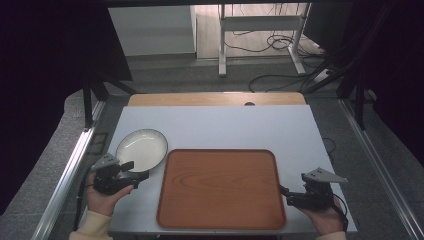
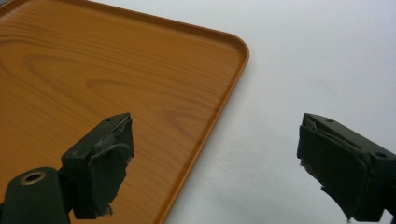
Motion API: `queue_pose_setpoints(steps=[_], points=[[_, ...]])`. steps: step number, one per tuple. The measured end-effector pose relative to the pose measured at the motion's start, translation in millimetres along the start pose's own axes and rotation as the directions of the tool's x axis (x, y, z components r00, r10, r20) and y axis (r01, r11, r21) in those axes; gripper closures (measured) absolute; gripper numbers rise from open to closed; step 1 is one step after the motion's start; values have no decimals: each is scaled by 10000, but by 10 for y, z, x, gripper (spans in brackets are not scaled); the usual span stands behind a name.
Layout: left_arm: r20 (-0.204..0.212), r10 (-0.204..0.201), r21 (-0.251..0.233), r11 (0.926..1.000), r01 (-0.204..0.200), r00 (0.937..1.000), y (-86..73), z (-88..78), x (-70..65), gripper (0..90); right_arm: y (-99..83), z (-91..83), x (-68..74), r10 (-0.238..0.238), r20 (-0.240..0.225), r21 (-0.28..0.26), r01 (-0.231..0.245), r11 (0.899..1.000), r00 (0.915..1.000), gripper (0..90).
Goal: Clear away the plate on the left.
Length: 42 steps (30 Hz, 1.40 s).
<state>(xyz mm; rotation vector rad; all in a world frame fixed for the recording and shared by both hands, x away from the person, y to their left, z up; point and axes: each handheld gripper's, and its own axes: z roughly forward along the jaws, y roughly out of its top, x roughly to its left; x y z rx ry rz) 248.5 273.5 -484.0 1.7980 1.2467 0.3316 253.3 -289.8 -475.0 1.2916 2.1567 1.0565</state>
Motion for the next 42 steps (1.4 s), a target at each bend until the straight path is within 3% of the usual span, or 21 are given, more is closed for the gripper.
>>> queue_pose_setpoints(steps=[13, 22, 31, 39, 42], points=[[-30, -40, 30, 10000, 40, 10000, 7, 20, 4, 243, -60, -13, -74, 76, -103, 178, -75, 9998, 9999, 125], [284, 163, -159, 9997, -159, 9995, 7, 9, -10, 220, -42, 44, -29, -201, -192, 389, 209, 9990, 9996, 130], [380, 106, -178, 9998, -99, 9992, 19, -7, 14, 217, -42, 79, -23, -27, -142, 601, 35, 9982, 9999, 138], [585, -16, -320, 9995, 35, 9983, 108, -26, 54, 195, -48, 105, -25, -61, -228, 663, 76, 9978, 9997, 139], [437, 151, -145, 9998, -145, 9989, 184, 32, 85, 189, -47, 113, -28, 15, -367, 696, 11, 9976, 9993, 139]])
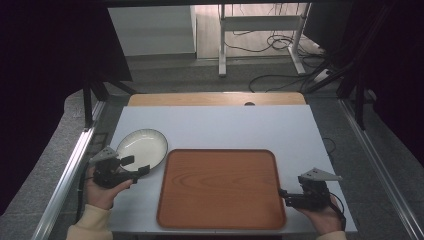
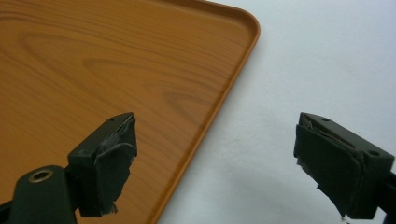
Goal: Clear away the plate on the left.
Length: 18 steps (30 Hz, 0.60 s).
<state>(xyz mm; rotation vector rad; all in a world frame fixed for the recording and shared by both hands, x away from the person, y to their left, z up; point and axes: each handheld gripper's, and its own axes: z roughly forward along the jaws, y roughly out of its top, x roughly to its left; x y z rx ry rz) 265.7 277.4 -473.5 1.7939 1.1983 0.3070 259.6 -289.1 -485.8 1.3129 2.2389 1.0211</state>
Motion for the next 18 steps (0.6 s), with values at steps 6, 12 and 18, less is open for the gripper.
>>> queue_pose_setpoints(steps=[6, 12, 18], points=[[-105, -80, -14, 10000, 80, 9999, 97, 51, 99, 186, 10, 6, 3, 94, -233, -39, -95, 9999, 9997, 140], [-40, -340, 175, 9993, 341, 9994, 164, 89, 209, 185, 11, -18, -8, 407, -437, -234, -418, 9989, 9982, 142], [-176, -474, 247, 9985, 479, 9987, 249, 133, 298, 187, 2, -19, -15, 306, -144, -210, -309, 9993, 9994, 142]])
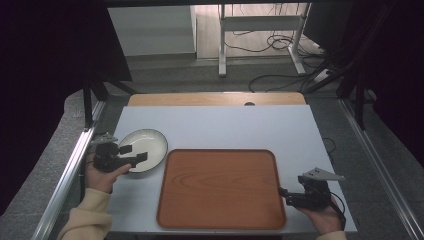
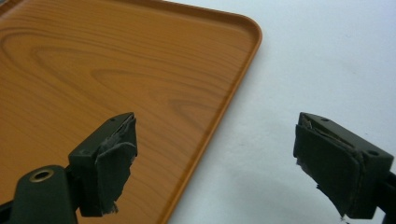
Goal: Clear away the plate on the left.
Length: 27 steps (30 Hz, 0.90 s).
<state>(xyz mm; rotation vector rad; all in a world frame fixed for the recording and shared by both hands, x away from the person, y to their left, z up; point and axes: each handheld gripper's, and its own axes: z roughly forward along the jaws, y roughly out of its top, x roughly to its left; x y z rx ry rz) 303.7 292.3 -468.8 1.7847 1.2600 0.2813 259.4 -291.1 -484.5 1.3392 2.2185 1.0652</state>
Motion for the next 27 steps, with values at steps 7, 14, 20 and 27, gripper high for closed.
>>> queue_pose_setpoints(steps=[7, 14, 20, 27], points=[[-284, 58, 168, 9998, -53, 9996, 96, 69, 58, 187, -17, 1, -18, -99, 181, 63, 98, 9999, 9998, 143], [-466, -12, 427, 9991, 32, 9989, 188, 125, 138, 189, -22, 16, -1, -295, 271, 177, 290, 9994, 9992, 143], [-731, -420, 588, 9972, 464, 9964, 238, 94, 248, 190, -44, 5, -8, -209, 271, 142, 205, 9997, 9994, 147], [-1412, -668, 717, 9944, 775, 9877, 268, 72, 410, 217, -39, 27, -10, -174, 281, 156, 170, 9997, 9995, 151]])
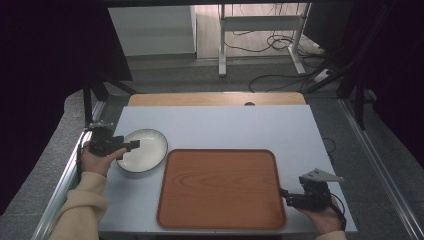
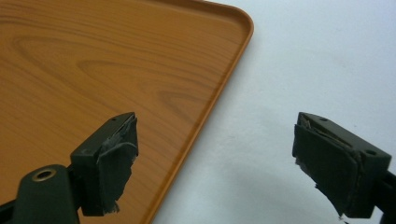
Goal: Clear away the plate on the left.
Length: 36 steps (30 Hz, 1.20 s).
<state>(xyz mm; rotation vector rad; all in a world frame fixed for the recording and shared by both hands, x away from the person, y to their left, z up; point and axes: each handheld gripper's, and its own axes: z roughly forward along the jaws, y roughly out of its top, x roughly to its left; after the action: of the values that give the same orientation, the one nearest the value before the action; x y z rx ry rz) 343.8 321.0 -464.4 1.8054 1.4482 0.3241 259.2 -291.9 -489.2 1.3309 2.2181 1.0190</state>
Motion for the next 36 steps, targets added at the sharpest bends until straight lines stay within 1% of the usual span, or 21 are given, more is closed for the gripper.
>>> queue_pose_setpoints(steps=[3, 5, 7, 10, 11, 14, 16, 20, 24, 27, 31, 33, 36], points=[[-205, -246, 109, 9996, 248, 9995, -2, 33, 76, 235, 3, 14, 11, -25, -8, 29, 25, 10000, 10000, 153], [-387, -251, 399, 9988, 267, 9989, -9, 77, 121, 236, 3, 18, 8, -36, -18, 48, 36, 10000, 10000, 153], [-510, -462, 546, 9973, 490, 9976, -19, 111, 174, 237, 1, 18, 3, -49, -7, 62, 49, 10000, 10000, 154], [-806, -802, 750, 9934, 863, 9935, -45, 156, 264, 247, -3, 14, -4, -62, 14, 80, 62, 9999, 10000, 154], [-831, -860, 797, 9925, 927, 9928, -54, 164, 282, 251, -3, 11, -3, -87, 57, 77, 86, 9999, 9999, 154], [-1075, -1006, 877, 9900, 1103, 9891, -97, 185, 346, 262, -1, 6, -3, -112, 81, 55, 112, 9999, 9999, 155], [-1252, -1156, 995, 9867, 1284, 9854, -143, 204, 393, 280, -3, 12, -3, -112, 64, 98, 111, 9999, 9999, 155], [-1257, -1410, 1145, 9812, 1555, 9820, -219, 219, 471, 311, -4, 25, 3, -139, 59, 162, 138, 9998, 9999, 156], [-1155, -1655, 1208, 9764, 1793, 9794, -280, 227, 532, 331, 2, 29, 5, -163, 67, 148, 162, 9998, 9998, 158], [-1027, -1754, 1236, 9745, 1875, 9791, -304, 238, 556, 360, -2, 33, 4, -166, 73, 179, 164, 9997, 9998, 159], [-1067, -1941, 1202, 9710, 2065, 9751, -317, 268, 594, 377, -1, 33, 3, -153, 127, 151, 151, 9998, 9998, 163], [-1038, -1994, 1233, 9696, 2115, 9744, -321, 284, 604, 381, 1, 27, 0, -152, 157, 101, 150, 9998, 9998, 164], [-1024, -2063, 1299, 9671, 2187, 9731, -327, 308, 621, 417, -4, 28, -8, -145, 159, 114, 143, 9998, 9998, 165]])
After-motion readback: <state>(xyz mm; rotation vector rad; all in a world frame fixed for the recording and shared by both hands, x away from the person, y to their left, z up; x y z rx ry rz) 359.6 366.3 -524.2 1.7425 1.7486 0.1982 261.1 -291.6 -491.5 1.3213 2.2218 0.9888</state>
